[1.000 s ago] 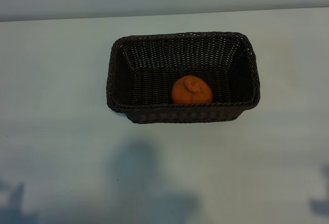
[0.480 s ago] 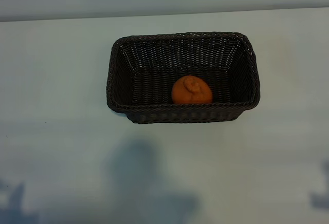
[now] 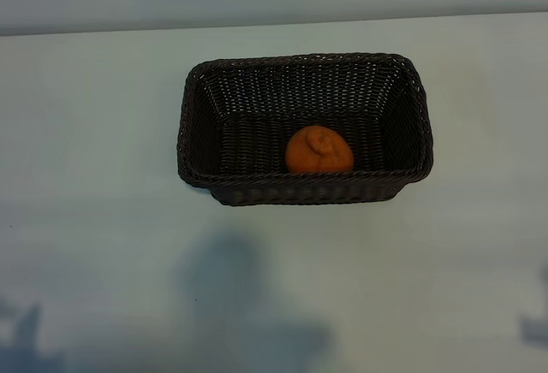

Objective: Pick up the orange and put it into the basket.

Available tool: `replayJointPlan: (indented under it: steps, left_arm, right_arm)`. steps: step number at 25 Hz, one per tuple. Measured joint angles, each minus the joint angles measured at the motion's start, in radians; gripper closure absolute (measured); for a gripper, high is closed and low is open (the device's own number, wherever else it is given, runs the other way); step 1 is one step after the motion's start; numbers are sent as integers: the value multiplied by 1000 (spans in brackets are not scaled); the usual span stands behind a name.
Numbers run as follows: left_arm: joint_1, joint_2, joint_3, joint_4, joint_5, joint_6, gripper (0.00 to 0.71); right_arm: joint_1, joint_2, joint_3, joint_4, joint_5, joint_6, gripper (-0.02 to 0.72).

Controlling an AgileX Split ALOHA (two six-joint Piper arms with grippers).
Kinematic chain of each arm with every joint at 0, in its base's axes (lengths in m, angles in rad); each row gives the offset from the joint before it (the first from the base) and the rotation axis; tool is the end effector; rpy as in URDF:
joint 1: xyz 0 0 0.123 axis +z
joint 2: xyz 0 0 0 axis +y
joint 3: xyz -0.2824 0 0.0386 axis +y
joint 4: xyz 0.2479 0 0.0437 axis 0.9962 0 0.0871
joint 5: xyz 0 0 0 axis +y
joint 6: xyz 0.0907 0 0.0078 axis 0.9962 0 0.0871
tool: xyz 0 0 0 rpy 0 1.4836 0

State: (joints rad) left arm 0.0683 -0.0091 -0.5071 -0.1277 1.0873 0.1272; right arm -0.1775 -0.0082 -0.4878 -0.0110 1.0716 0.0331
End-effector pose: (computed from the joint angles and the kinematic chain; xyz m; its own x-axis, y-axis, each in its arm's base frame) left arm -0.0078 -0.0108 0.2775 -0.4580 0.0359 -0.8882 0.0630 0.9980 0.0079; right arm -0.0052 0.0000 0.2729 -0.4565 0.1102 -0.8829 0.1977 0.9801 0.0200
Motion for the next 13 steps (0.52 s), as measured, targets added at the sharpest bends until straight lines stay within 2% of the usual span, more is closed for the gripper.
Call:
replayJointPlan:
  steps: [13]
  left_arm:
    - [0,0,0,0,0,0,120]
  right_arm:
    - [0,0,0,11,0,4,155]
